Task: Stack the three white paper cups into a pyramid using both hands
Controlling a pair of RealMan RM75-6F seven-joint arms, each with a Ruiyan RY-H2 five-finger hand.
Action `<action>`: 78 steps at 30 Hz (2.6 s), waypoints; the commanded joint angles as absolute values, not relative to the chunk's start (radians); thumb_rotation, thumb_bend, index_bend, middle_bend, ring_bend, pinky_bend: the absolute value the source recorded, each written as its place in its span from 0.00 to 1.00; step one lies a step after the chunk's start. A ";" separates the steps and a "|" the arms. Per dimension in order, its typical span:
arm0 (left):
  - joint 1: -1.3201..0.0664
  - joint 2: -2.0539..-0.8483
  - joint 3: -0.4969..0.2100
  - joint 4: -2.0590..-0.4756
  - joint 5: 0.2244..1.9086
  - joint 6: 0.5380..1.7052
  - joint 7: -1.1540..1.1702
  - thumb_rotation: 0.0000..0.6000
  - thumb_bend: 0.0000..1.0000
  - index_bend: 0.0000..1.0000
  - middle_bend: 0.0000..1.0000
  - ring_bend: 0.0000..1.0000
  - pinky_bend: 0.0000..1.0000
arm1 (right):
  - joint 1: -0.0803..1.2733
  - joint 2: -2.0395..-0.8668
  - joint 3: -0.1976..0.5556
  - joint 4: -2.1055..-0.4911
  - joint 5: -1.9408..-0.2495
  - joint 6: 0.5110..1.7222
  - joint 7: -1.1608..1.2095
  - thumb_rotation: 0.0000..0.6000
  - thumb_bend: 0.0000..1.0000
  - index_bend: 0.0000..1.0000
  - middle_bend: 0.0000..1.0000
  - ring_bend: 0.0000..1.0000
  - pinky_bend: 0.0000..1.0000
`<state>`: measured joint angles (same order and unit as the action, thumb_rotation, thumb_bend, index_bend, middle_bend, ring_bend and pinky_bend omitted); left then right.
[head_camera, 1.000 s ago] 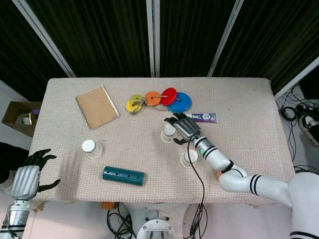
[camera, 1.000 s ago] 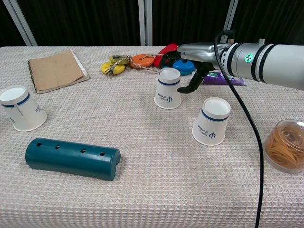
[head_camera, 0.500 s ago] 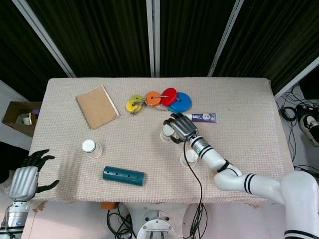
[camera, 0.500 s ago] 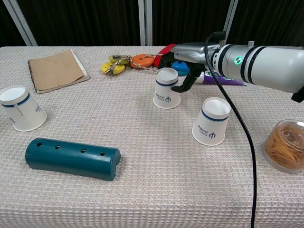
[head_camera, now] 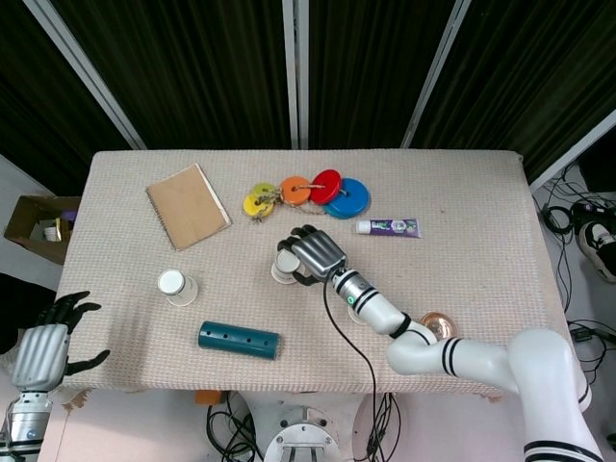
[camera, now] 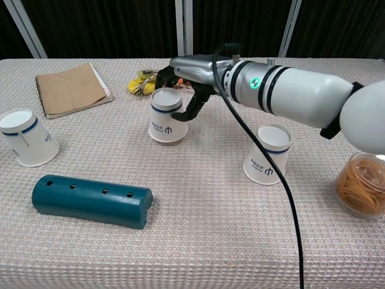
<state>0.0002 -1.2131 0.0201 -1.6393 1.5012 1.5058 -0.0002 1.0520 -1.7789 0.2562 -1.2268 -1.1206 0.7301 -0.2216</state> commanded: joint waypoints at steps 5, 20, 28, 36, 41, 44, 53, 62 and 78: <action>0.000 -1.207 0.021 -1.638 1.504 1.503 0.000 1.00 0.06 0.30 0.15 0.12 0.19 | 1.106 -1.849 0.265 -1.150 -1.096 0.673 -0.231 1.00 0.32 0.33 0.31 0.15 0.17; -0.208 -1.175 -0.053 -1.605 1.532 1.267 -0.204 1.00 0.06 0.27 0.15 0.12 0.20 | 0.872 -1.446 0.176 -1.616 -1.140 0.950 -0.318 1.00 0.29 0.00 0.03 0.02 0.08; -0.338 -1.204 -0.091 -1.560 1.492 1.106 -0.241 1.00 0.06 0.25 0.14 0.13 0.21 | 0.667 -1.167 0.101 -1.839 -1.263 1.171 -0.268 1.00 0.29 0.00 0.07 0.02 0.08; -0.405 -1.207 -0.094 -1.566 1.441 1.001 -0.227 1.00 0.06 0.25 0.14 0.13 0.21 | 0.549 -1.115 0.047 -1.806 -1.352 1.250 -0.137 1.00 0.29 0.00 0.07 0.02 0.08; -0.453 -1.238 -0.102 -1.541 1.400 0.935 -0.216 1.00 0.06 0.27 0.14 0.17 0.29 | 0.523 -1.131 0.043 -1.772 -1.385 1.256 -0.091 1.00 0.29 0.00 0.08 0.02 0.08; -0.473 -1.256 -0.101 -1.512 1.362 0.909 -0.130 1.00 0.09 0.29 0.15 0.18 0.32 | 0.512 -1.139 0.042 -1.757 -1.403 1.259 -0.075 1.00 0.29 0.00 0.09 0.02 0.08; -0.493 -1.264 -0.107 -1.517 1.250 0.894 0.012 1.00 0.18 0.44 0.36 0.37 0.51 | 0.478 -1.155 0.046 -1.721 -1.437 1.271 -0.034 1.00 0.29 0.00 0.11 0.02 0.08; -0.553 -1.288 -0.154 -1.557 1.260 0.926 0.083 1.00 0.21 0.51 0.47 0.46 0.59 | 0.460 -1.150 0.059 -1.722 -1.447 1.271 -0.026 1.00 0.29 0.00 0.13 0.02 0.08; -0.783 -1.391 -0.223 -1.463 1.058 0.702 0.147 1.00 0.21 0.48 0.44 0.46 0.56 | 0.429 -1.142 0.074 -1.718 -1.448 1.266 -0.011 1.00 0.29 0.00 0.13 0.02 0.08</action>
<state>-0.7711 -1.3842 -0.2255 -1.4719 1.0719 0.7095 0.1326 0.4296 -1.1421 0.0735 -1.7189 -1.4466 1.2660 -0.0125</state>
